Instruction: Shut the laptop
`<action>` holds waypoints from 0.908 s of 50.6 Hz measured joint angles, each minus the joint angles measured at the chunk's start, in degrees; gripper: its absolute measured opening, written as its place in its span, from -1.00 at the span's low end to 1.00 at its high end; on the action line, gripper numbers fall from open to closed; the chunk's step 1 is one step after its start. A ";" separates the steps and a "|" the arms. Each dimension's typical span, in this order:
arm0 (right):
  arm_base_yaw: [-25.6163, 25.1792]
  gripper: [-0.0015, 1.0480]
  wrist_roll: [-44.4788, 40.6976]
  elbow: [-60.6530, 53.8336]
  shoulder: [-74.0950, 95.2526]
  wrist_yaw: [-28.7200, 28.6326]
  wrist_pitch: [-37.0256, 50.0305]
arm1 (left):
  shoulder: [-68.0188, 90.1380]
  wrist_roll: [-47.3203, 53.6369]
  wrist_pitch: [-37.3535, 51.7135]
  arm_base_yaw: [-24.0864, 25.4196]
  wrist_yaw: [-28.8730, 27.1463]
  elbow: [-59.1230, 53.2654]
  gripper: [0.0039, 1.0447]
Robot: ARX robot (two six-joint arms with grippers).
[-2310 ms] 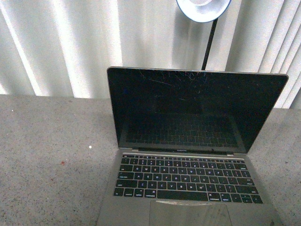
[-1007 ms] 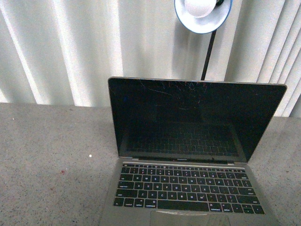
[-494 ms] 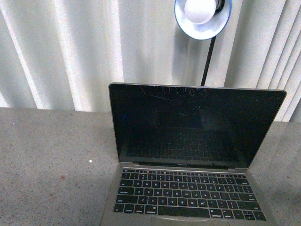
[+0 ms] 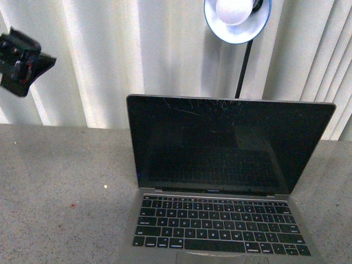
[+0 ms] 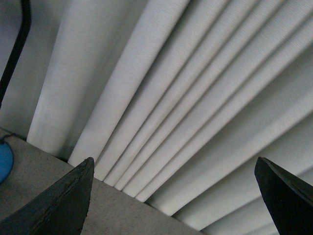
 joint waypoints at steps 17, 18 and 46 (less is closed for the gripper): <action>2.12 0.86 -32.33 16.83 10.56 -13.35 -20.44 | 8.50 28.20 -24.68 -6.03 3.52 22.38 0.87; 2.23 0.86 -34.14 18.08 11.23 -13.75 -22.34 | 8.85 29.24 -25.99 -6.25 3.50 23.23 0.87; 7.26 0.86 -44.22 33.73 20.02 -12.46 -43.08 | 19.82 38.45 -51.17 -12.41 -4.44 44.65 0.87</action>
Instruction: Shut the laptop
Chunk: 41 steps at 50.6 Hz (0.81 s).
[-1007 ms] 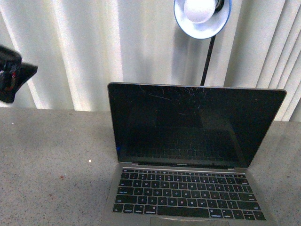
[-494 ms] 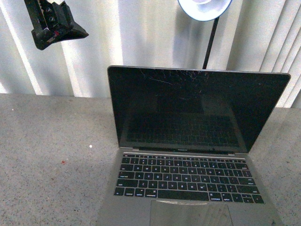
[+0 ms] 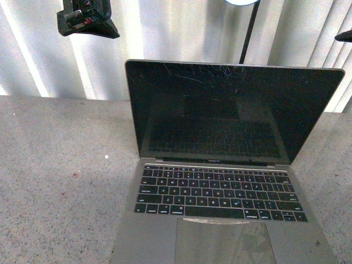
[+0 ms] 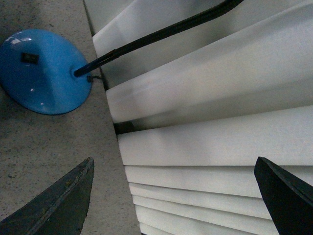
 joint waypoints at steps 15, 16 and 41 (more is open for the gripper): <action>0.28 0.86 -0.79 0.83 1.03 -0.20 -5.60 | 2.40 -2.23 -0.63 -1.05 -1.14 0.81 0.87; 0.33 0.86 -0.87 0.83 1.05 -0.22 -5.86 | 2.51 -2.29 -0.63 -1.09 -1.11 0.81 0.87; 0.50 0.53 -2.23 0.90 3.72 0.50 -8.98 | 4.28 -2.93 -0.22 -1.70 -1.05 0.11 0.87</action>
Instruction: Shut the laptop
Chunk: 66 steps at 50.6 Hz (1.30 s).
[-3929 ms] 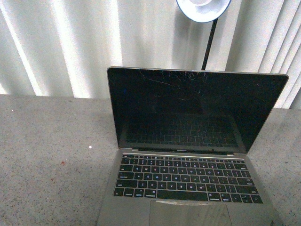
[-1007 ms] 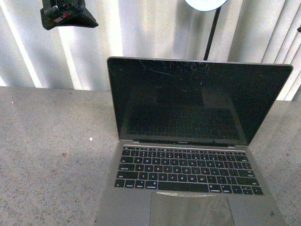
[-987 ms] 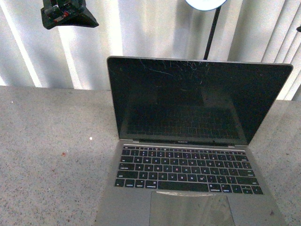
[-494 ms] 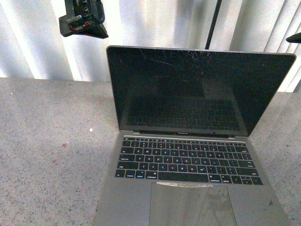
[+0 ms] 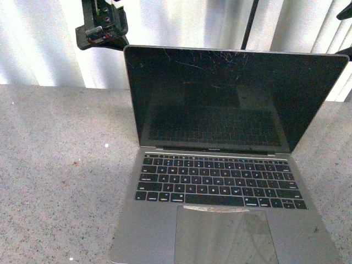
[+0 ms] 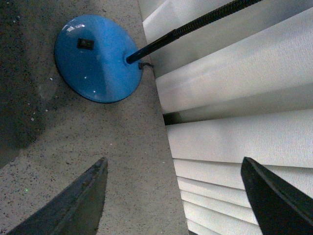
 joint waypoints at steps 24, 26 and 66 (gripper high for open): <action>0.74 -0.95 0.28 1.01 0.31 -1.42 -2.99 | 0.31 -1.03 -0.31 -0.20 1.84 -0.35 -0.58; 0.85 -0.94 0.61 1.05 0.31 -1.62 -3.50 | 0.31 -1.33 -0.87 -0.31 2.56 -0.35 -0.71; 2.64 -0.94 4.76 2.93 0.74 -4.72 -12.98 | 1.07 -3.80 -4.50 -2.73 6.08 0.66 -0.94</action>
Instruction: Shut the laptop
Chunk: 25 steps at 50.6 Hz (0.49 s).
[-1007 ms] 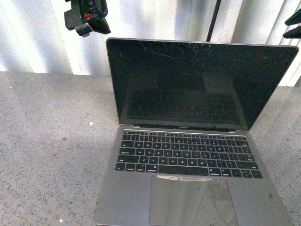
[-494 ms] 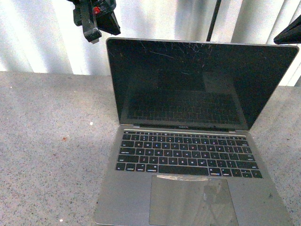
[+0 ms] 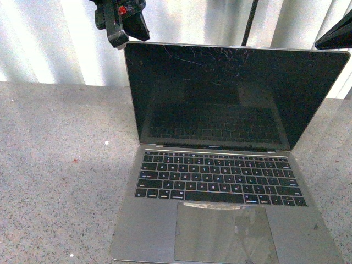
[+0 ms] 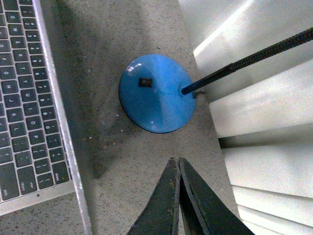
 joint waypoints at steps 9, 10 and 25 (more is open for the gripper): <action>0.39 -0.94 -0.07 -0.24 0.00 -0.07 -1.53 | 0.00 0.50 -0.15 -0.37 -0.02 -0.13 -0.94; 0.44 -0.94 -0.20 -0.37 0.00 -0.07 -1.86 | 0.00 0.61 -0.15 -0.39 -0.02 -0.20 -0.94; 1.29 -0.94 0.04 -1.99 -0.63 -0.68 -5.44 | -0.66 2.03 -0.04 -1.42 -0.15 -2.99 -0.94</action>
